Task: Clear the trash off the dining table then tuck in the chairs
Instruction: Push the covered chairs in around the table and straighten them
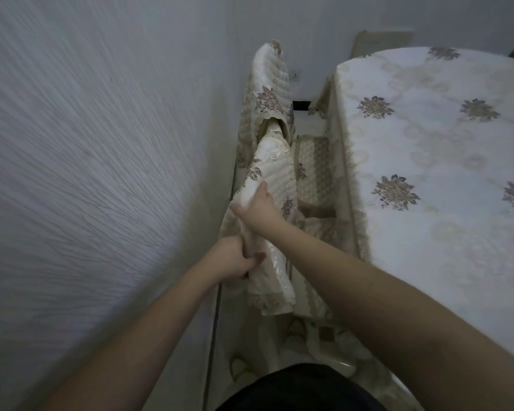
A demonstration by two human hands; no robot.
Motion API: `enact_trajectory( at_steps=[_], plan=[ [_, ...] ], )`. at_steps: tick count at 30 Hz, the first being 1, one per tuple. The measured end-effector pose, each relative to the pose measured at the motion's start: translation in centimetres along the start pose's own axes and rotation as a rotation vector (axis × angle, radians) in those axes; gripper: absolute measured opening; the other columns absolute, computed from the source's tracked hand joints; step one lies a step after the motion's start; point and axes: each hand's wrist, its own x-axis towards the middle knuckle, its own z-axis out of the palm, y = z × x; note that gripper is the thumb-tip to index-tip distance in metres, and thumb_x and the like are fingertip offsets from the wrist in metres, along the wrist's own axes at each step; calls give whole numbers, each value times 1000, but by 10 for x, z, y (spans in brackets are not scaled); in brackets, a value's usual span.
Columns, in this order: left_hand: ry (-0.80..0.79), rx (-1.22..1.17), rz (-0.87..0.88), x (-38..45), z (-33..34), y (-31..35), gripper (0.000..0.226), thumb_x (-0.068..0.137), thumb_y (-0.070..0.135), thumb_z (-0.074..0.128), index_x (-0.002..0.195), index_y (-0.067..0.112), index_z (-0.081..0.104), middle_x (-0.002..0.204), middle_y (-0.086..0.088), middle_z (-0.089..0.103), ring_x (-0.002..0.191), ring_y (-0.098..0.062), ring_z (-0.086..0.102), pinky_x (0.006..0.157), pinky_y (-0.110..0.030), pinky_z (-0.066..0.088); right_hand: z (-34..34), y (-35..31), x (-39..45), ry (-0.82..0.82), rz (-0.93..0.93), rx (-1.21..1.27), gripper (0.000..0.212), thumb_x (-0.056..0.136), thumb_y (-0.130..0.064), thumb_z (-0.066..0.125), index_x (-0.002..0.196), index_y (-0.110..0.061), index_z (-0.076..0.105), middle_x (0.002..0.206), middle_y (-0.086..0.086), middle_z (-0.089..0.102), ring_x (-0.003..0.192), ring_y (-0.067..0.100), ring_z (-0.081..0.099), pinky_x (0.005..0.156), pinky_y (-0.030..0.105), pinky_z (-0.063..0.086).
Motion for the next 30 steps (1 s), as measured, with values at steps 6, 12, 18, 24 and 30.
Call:
enact_trajectory(
  at_steps=[6,12,18,24,30],
  plan=[
    [9,34,82,3,12,-15,42,76,52,66,90,13,68,73,-4,72,64,-16,68,64,-39,57,19,5,-27,61,7,-16,99,88,-37,58,151,-14,-15,141,25,35,121,40,47,96,41,40],
    [11,-37,73,8,18,-24,50,71,61,66,91,15,67,71,-1,72,60,-12,69,60,-39,58,14,7,-30,50,-12,-1,102,86,-37,61,152,-17,-15,138,21,41,119,39,49,95,41,40],
    [40,-69,88,6,24,-26,47,73,56,70,93,14,65,73,-1,72,65,-17,69,63,-41,58,11,11,-33,33,-22,1,103,85,-34,61,151,-18,-15,138,21,41,121,38,49,94,41,40],
    [40,-108,62,5,29,-30,47,73,57,71,90,13,64,71,-2,71,64,-16,69,64,-43,58,11,12,-34,40,-23,19,103,84,-36,61,152,-20,-15,143,19,37,122,38,48,99,45,41],
    [-192,-258,97,-3,8,-35,25,82,37,74,101,28,61,91,6,74,83,-6,70,81,-32,56,11,26,-45,4,-40,69,104,81,-52,62,153,-20,-6,146,17,37,127,36,44,102,44,39]
  ],
)
